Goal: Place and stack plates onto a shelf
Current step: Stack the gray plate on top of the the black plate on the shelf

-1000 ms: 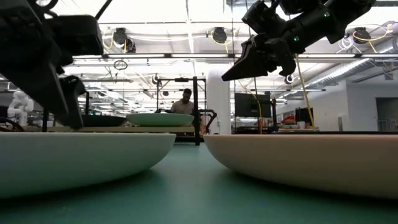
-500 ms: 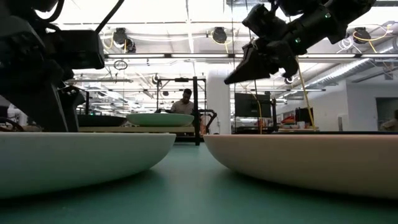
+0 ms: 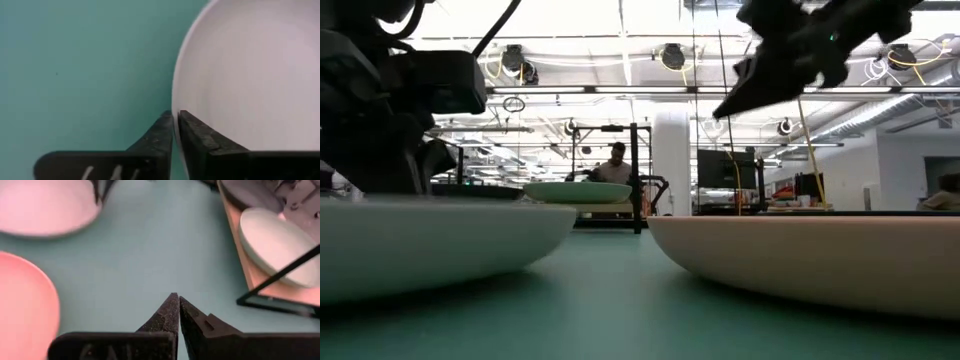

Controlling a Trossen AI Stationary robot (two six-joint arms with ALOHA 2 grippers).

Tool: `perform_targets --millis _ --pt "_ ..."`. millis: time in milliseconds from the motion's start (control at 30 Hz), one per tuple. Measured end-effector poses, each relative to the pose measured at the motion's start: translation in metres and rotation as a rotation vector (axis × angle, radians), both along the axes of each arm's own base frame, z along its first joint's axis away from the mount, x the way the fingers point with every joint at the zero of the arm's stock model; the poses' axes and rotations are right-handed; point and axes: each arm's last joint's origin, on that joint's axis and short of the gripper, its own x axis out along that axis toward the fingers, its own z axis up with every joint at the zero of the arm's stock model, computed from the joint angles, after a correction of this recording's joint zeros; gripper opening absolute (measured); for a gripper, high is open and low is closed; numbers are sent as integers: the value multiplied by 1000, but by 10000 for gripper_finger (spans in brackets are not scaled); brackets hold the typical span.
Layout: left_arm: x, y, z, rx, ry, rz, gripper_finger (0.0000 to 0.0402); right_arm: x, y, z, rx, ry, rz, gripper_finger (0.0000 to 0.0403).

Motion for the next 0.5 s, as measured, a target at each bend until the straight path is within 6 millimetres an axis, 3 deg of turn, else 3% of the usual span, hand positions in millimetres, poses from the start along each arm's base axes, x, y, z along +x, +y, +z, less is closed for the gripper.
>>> perform_targets --millis 233,500 --pt "0 0 1 30 -15 -22 10 -9 12 15 102 -74 -10 0" --pt "7 7 8 64 -86 -50 10 -14 33 -3 250 51 -82 0"
